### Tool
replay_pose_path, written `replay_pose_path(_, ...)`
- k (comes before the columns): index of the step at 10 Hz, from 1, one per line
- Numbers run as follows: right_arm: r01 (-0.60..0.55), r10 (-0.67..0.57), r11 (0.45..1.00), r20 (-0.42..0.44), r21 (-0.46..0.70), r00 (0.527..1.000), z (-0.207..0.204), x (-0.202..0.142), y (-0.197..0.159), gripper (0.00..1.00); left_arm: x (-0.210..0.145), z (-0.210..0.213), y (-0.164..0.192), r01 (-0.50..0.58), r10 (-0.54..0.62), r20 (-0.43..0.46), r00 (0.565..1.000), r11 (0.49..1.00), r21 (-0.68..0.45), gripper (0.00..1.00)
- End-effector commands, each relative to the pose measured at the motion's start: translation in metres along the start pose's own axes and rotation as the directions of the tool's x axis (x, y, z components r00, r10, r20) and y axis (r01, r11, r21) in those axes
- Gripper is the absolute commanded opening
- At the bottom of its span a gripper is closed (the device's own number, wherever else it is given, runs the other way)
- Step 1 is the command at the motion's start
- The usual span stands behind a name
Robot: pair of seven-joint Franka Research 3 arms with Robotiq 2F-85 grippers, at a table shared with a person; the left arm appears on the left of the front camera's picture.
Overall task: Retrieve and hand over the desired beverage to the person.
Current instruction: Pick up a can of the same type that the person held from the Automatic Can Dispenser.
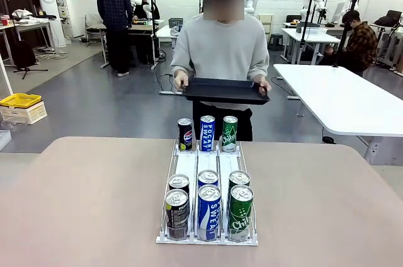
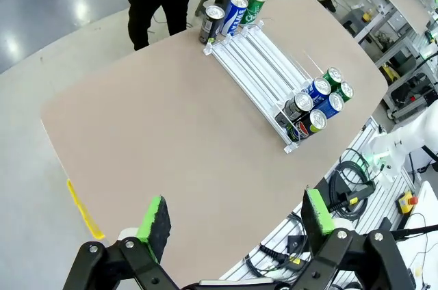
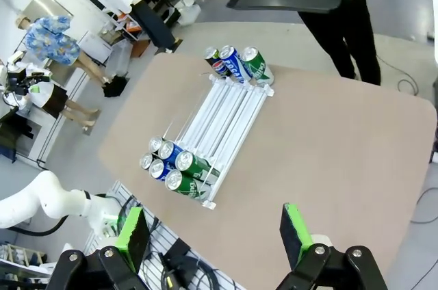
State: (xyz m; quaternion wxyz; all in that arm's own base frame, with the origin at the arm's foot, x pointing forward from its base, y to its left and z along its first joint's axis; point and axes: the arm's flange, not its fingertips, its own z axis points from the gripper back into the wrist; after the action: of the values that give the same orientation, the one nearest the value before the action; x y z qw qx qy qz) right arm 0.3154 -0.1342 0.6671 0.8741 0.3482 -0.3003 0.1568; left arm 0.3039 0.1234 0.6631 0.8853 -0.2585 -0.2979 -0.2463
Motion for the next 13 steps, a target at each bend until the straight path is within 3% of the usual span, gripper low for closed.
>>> replay_pose_path(1,-0.019,0.018,0.999,0.013,0.028,1.0,0.0,0.0014,0.0002,1.0,0.0011,0.0004,-0.0001,0.012,-0.011,0.014,1.0,1.0,-0.013,1.0)
replay_pose_path(13,-0.019,0.018,0.999,0.013,0.028,1.0,0.0,0.0014,0.0002,1.0,0.0011,0.0004,-0.0001,0.012,-0.011,0.014,1.0,1.0,-0.013,1.0)
